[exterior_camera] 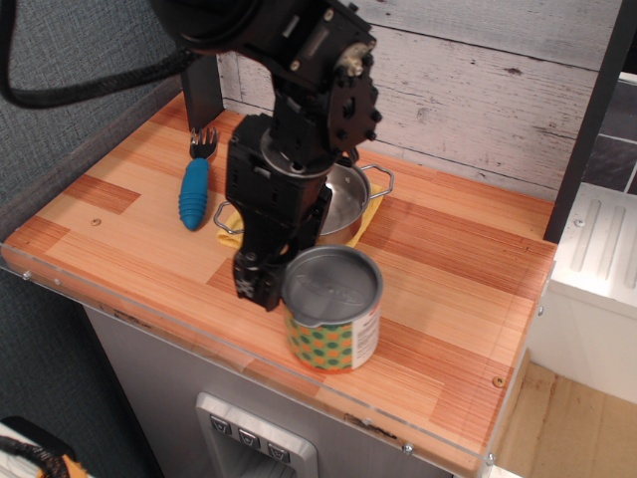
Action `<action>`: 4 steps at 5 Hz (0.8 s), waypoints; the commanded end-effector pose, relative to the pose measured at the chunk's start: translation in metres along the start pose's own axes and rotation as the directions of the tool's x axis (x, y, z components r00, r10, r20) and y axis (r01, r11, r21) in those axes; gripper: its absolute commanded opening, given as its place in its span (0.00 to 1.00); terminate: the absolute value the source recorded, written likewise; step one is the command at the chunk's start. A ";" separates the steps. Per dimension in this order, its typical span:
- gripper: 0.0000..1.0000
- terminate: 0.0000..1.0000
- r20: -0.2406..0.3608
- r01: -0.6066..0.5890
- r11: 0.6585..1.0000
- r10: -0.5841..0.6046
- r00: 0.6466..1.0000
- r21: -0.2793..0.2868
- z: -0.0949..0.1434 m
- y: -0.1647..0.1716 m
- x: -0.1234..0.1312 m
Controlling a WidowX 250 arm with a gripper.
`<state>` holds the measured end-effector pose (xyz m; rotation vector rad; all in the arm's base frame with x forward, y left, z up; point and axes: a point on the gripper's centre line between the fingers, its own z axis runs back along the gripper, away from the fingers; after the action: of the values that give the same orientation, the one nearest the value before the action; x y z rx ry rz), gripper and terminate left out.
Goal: Put the can on the right side of the pot
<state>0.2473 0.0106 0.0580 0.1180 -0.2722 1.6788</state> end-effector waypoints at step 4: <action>1.00 0.00 -0.128 -0.156 0.975 0.136 0.982 -0.161 0.008 -0.050 -0.067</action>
<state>0.3038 -0.0382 0.0387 -0.0899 -0.3254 1.8033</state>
